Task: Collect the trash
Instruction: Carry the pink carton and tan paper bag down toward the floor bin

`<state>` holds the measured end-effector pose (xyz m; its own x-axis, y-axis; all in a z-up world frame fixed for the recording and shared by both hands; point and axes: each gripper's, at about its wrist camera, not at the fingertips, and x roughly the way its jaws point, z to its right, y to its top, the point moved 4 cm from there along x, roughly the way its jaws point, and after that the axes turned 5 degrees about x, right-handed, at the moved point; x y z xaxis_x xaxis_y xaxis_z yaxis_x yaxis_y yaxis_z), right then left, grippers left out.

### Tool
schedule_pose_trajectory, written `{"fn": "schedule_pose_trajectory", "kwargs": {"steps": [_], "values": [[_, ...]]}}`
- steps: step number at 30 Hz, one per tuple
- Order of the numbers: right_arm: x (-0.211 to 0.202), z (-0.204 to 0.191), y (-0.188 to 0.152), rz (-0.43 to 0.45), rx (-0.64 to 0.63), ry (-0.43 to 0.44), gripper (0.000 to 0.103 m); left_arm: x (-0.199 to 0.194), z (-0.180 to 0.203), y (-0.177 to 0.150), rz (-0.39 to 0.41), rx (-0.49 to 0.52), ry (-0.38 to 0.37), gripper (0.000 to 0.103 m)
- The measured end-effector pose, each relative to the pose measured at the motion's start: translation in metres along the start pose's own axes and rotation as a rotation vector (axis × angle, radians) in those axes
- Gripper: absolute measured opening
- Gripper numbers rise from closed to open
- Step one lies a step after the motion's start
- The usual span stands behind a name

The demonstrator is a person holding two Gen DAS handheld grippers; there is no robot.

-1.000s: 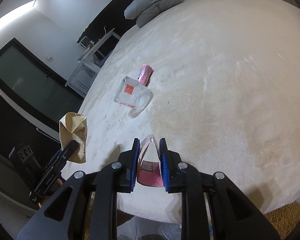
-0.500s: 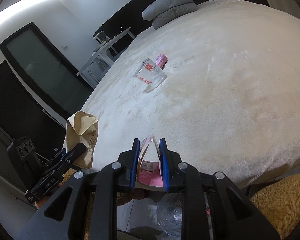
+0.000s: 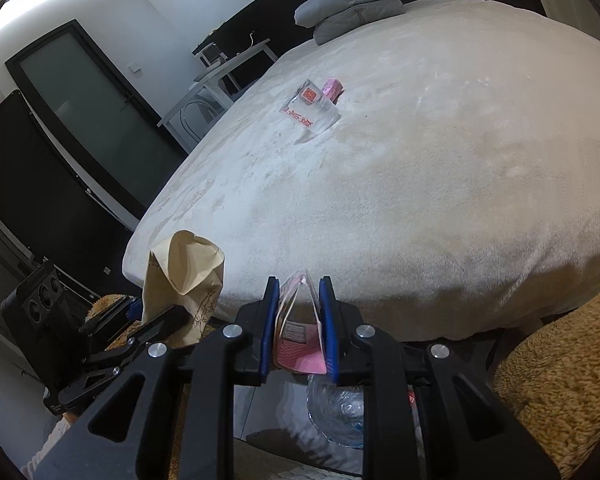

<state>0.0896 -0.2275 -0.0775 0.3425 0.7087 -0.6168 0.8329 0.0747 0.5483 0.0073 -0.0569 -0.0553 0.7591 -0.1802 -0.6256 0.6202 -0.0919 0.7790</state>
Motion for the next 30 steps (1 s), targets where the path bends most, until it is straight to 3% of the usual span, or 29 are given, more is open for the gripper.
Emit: {"fn": "schedule_pose_trajectory", "kwargs": {"steps": [16, 30], "values": [[0.067, 0.022, -0.045, -0.296, 0.042, -0.094, 0.022, 0.052, 0.01, -0.05, -0.312, 0.022, -0.059, 0.044], [0.132, 0.045, -0.075, -0.563, 0.125, -0.19, 0.022, 0.106, 0.001, -0.098, -0.64, -0.035, -0.118, 0.045]]}}
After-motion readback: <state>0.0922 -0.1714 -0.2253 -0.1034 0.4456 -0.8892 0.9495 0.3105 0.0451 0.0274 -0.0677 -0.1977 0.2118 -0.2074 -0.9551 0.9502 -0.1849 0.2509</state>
